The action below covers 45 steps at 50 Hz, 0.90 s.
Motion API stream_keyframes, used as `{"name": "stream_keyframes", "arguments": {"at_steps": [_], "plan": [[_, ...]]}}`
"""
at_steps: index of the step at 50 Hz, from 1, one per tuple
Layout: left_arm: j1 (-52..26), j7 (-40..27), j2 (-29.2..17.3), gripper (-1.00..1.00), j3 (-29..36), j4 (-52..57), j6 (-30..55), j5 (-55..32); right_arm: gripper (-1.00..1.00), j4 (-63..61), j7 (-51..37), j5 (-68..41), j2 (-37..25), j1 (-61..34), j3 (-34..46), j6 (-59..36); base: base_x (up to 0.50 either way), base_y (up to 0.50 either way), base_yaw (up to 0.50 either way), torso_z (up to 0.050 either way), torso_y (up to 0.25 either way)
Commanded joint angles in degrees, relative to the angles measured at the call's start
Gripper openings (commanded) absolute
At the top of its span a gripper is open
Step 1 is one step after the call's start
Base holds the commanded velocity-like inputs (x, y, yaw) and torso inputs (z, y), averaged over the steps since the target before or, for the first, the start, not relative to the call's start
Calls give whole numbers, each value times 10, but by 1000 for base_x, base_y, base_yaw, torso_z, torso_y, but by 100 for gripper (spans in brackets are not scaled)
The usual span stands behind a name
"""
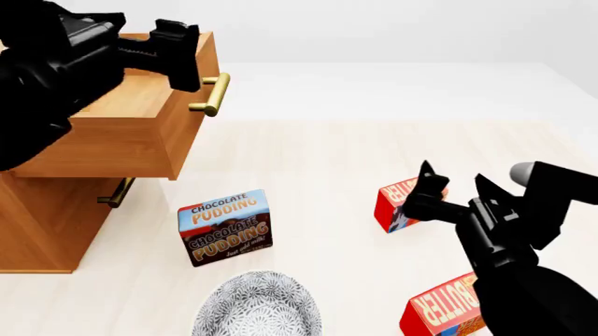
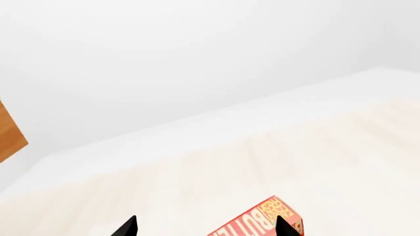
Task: Put the butter at the front in the top drawer of the cabinet and close it.
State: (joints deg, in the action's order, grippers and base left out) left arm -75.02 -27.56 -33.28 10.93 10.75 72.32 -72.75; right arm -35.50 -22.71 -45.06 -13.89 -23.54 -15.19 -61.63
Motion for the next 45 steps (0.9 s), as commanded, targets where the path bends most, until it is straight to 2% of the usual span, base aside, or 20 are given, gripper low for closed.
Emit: {"name": "stream_keyframes", "arguments": {"at_steps": [1, 12, 14, 18, 21, 26, 32, 42, 45], "plan": [[231, -72, -5, 100, -170, 259, -109, -20, 100, -3, -17, 6, -7, -6, 4, -3, 0, 0, 0, 0, 0], [444, 6, 28, 100, -215, 440, -262, 153, 100, 11, -29, 17, -10, -19, 17, -3, 0, 0, 0, 0, 0], [504, 25, 46, 100, -217, 469, -306, 208, 100, 16, -37, 18, -7, -27, 17, -9, 0, 0, 0, 0, 0], [615, 94, 84, 100, -189, 476, -415, 329, 100, 34, -61, 12, -1, -60, 18, -36, 0, 0, 0, 0, 0], [669, 125, 104, 100, -159, 460, -483, 409, 100, 52, -88, -2, 11, -98, 9, -72, 0, 0, 0, 0, 0], [712, 150, 124, 100, -138, 425, -553, 467, 100, 100, -139, -27, 38, -174, -11, -143, 0, 0, 0, 0, 0], [721, 154, 128, 100, -131, 405, -578, 491, 100, 156, -187, -33, 70, -250, -20, -186, 0, 0, 0, 0, 0], [723, 157, 131, 100, -127, 384, -608, 516, 100, 317, -238, 8, 122, -331, -47, -128, 0, 0, 0, 0, 0], [721, 157, 131, 100, -128, 379, -611, 517, 100, 357, -304, -6, 137, -350, -62, -95, 0, 0, 0, 0, 0]]}}
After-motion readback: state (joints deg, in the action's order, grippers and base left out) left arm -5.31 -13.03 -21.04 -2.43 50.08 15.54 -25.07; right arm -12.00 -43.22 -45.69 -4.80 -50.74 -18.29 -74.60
